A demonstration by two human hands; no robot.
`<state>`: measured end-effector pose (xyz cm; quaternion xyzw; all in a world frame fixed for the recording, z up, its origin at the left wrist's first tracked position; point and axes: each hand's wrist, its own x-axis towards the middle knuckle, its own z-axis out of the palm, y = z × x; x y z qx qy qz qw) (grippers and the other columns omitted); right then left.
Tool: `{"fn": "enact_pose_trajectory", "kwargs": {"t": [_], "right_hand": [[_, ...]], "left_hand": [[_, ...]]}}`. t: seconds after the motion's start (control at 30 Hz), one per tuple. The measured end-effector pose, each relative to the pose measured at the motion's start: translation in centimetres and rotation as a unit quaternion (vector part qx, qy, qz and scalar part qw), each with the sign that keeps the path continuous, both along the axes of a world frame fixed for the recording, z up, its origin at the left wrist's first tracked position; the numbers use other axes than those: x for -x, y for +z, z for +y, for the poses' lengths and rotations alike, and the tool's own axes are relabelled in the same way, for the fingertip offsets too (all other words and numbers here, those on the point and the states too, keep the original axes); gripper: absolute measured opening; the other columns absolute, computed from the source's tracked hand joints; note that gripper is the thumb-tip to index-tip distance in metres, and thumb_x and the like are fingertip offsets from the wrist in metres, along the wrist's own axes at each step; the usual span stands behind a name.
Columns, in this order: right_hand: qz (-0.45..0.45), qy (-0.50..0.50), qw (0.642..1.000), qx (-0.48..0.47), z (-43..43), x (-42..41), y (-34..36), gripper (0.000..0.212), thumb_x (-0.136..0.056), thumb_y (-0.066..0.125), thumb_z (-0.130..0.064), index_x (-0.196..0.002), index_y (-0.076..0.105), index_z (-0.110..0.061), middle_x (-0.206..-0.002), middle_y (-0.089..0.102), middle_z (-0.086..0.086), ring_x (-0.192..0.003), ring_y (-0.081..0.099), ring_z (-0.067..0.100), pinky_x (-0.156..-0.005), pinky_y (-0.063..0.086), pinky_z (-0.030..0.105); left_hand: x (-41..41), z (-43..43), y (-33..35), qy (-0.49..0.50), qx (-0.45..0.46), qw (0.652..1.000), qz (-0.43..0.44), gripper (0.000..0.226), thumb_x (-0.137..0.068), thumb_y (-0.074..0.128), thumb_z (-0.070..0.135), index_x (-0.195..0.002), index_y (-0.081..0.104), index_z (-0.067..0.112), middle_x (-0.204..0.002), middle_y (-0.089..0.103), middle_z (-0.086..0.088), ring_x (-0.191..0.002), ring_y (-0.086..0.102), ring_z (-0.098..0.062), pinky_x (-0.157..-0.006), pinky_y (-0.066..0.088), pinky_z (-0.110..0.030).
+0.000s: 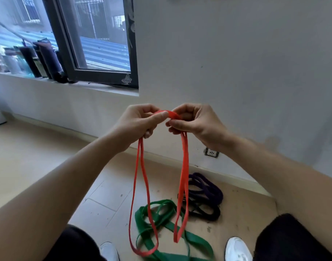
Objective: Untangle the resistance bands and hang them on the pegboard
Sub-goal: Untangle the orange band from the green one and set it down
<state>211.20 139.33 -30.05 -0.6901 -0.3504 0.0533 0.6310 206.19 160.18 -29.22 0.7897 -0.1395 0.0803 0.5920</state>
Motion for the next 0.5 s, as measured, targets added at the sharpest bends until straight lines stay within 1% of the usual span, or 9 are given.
{"fn": "enact_pose_trajectory", "kwargs": {"t": [0.1, 0.17, 0.27, 0.37, 0.43, 0.5], "right_hand": [[0.004, -0.001, 1.0, 0.004, -1.0, -0.6, -0.6, 0.024, -0.086, 0.074, 0.0, -0.109, 0.068, 0.005, -0.097, 0.076, 0.02, -0.09, 0.075, 0.035, -0.083, 0.062, 0.041], [0.012, 0.0, 1.0, 0.007, -1.7, -1.0, -0.8, 0.025, -0.086, 0.074, 0.0, -0.11, 0.068, 0.005, -0.098, 0.076, 0.02, -0.09, 0.075, 0.035, -0.083, 0.062, 0.041], [0.029, 0.002, 0.999, 0.031, -2.2, -1.6, -1.4, 0.027, -0.088, 0.073, -0.002, -0.113, 0.067, 0.006, -0.1, 0.076, 0.021, -0.091, 0.075, 0.033, -0.085, 0.062, 0.04], [0.052, 0.001, 0.998, 0.041, -2.8, -2.5, -2.1, 0.028, -0.09, 0.071, -0.008, -0.114, 0.068, 0.005, -0.104, 0.076, 0.02, -0.097, 0.074, 0.033, -0.093, 0.059, 0.045], [0.074, 0.002, 0.997, 0.037, -3.3, -2.9, -2.4, 0.032, -0.089, 0.07, -0.016, -0.116, 0.07, 0.001, -0.107, 0.075, 0.018, -0.102, 0.073, 0.033, -0.097, 0.057, 0.047], [0.098, 0.001, 0.995, 0.034, -3.7, -3.4, -2.5, 0.033, -0.091, 0.067, -0.021, -0.117, 0.071, -0.002, -0.11, 0.075, 0.018, -0.105, 0.073, 0.032, -0.097, 0.057, 0.046]], "left_hand": [[-0.7, -0.7, -0.2, 0.005, -0.066, 0.998, -0.009, 0.031, -0.089, 0.068, 0.04, -0.092, 0.073, 0.009, -0.057, 0.052, 0.005, -0.051, 0.044, -0.007, -0.048, 0.038, -0.02], [-1.2, -1.1, -0.2, 0.006, -0.097, 0.995, -0.024, 0.025, -0.092, 0.068, 0.037, -0.088, 0.075, 0.013, -0.056, 0.051, 0.007, -0.051, 0.043, -0.007, -0.048, 0.037, -0.02], [-2.1, -1.8, -0.4, 0.007, -0.074, 0.996, -0.041, 0.024, -0.092, 0.069, 0.034, -0.09, 0.075, 0.012, -0.058, 0.051, 0.005, -0.053, 0.043, -0.009, -0.049, 0.036, -0.021], [-2.8, -2.5, -0.8, 0.018, -0.052, 0.997, -0.06, 0.021, -0.094, 0.068, 0.032, -0.09, 0.075, 0.012, -0.059, 0.054, 0.004, -0.055, 0.045, -0.009, -0.051, 0.039, -0.022], [-3.2, -2.8, -1.0, 0.029, -0.024, 0.997, -0.063, 0.021, -0.094, 0.067, 0.032, -0.089, 0.076, 0.013, -0.056, 0.052, 0.008, -0.055, 0.044, -0.008, -0.052, 0.037, -0.022], [-3.6, -3.1, -1.1, 0.041, 0.0, 0.997, -0.061, 0.022, -0.096, 0.065, 0.031, -0.09, 0.076, 0.013, -0.053, 0.049, 0.013, -0.054, 0.041, -0.006, -0.053, 0.036, -0.022]]}}
